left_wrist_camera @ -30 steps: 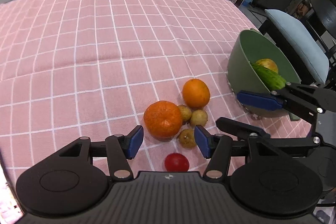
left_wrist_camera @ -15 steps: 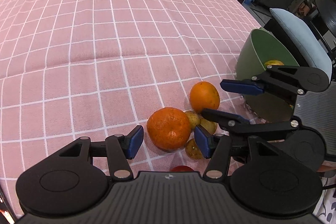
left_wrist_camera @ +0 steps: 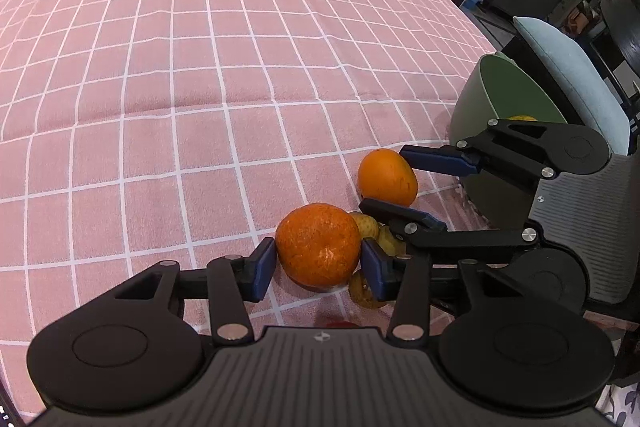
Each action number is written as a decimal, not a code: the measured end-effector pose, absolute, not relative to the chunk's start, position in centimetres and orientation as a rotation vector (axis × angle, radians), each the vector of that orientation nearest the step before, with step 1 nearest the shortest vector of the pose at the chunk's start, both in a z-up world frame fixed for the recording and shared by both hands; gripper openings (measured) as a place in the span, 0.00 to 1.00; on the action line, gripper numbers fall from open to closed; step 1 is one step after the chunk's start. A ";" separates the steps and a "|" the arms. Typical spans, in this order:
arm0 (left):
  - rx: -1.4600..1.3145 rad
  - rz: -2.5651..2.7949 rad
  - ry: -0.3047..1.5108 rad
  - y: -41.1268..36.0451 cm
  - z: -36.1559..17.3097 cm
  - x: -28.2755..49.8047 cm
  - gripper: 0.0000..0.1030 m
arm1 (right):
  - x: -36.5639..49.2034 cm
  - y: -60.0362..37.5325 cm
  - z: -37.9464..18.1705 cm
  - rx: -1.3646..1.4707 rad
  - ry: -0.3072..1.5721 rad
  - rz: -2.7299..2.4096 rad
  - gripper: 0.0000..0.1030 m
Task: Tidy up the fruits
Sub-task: 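Grasp an orange with the left tool while the right tool grasps another orange, then carry both oranges into the green colander and release them, then withdraw both open tools from the colander toward the remaining fruits, then grasp the red tomato with the left tool while the right tool grasps a brown longan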
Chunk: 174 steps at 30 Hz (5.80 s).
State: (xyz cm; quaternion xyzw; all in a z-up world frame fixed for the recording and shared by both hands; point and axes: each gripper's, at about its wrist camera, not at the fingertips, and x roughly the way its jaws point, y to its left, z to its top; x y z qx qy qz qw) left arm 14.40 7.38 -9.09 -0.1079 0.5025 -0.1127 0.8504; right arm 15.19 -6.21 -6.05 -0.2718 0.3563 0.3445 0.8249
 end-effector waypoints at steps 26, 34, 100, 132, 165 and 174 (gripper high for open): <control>-0.345 -0.219 0.758 4.7 -0.6 9.2 0.48 | 9.8 -14.6 4.3 -0.371 0.581 0.635 0.37; -0.349 -0.345 0.748 0.5 1.6 10.6 0.48 | 9.0 -21.1 6.4 -0.257 0.591 0.567 0.37; -0.050 -0.516 0.926 -12.6 1.0 17.1 0.65 | 14.1 -25.5 1.3 -0.410 0.779 0.458 0.62; -0.110 -0.345 0.846 0.5 2.5 7.6 0.65 | 3.8 -18.3 2.4 -0.034 0.705 0.553 0.62; -0.186 -0.278 1.156 6.0 -7.9 9.6 0.60 | 7.3 -11.0 -4.4 -0.324 0.766 0.685 0.36; -0.148 -0.284 1.186 4.9 -8.7 10.5 0.48 | 7.6 -10.4 -5.4 -0.350 0.777 0.717 0.36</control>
